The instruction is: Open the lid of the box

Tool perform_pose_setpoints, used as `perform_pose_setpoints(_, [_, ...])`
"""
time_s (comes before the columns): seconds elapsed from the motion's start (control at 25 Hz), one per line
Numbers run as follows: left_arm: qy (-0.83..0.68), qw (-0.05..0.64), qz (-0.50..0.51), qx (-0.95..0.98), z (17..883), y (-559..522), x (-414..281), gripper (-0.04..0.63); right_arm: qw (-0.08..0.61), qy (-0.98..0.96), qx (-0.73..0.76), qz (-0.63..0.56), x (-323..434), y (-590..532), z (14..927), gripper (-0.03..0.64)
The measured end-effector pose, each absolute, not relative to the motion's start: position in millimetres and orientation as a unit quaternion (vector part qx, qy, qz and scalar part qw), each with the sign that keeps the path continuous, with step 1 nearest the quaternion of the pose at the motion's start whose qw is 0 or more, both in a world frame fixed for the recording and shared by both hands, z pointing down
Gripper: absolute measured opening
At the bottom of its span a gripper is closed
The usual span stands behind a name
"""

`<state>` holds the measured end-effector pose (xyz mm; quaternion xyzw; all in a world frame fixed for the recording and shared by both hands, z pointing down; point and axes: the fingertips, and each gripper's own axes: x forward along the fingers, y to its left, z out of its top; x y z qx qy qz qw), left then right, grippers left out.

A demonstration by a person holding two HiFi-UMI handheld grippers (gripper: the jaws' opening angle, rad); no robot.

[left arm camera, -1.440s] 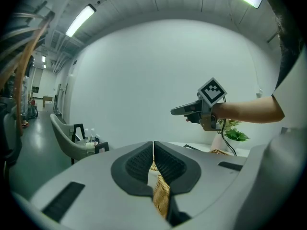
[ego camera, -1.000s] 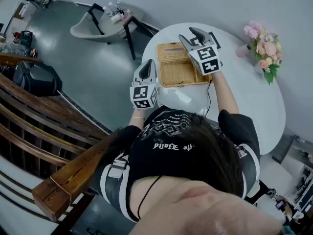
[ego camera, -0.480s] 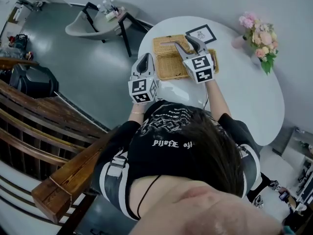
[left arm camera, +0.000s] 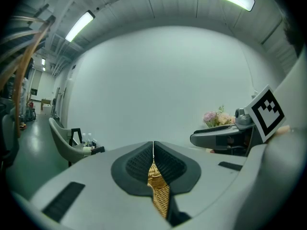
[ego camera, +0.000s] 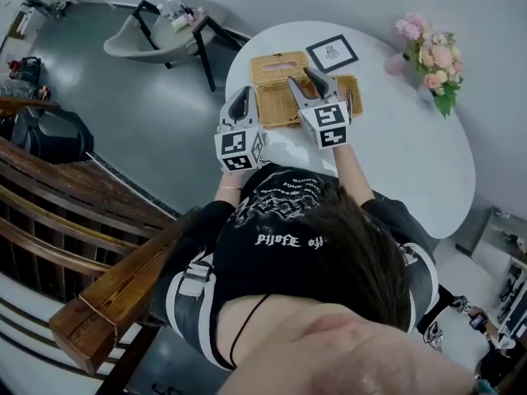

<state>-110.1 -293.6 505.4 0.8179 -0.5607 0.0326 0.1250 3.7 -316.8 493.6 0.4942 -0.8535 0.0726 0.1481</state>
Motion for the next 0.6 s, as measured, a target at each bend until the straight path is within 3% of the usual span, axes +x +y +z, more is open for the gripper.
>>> perform_pose_setpoints(0.08, [-0.561,0.126,0.033,0.818,507,-291,-109,0.025,0.149,-0.851,0.498,0.074,7,-313,498,0.181])
perform_pose_setpoints(0.4, [-0.558,0.125,0.034,0.819,512,-286,-101,0.025,0.155,-0.842,0.511,0.076,18,-299,516,0.046])
perform_pose_setpoints(0.6, [-0.561,0.124,0.036,0.818,513,-284,-99,0.025,0.133,-0.846,0.51,0.081,15,-297,512,0.026])
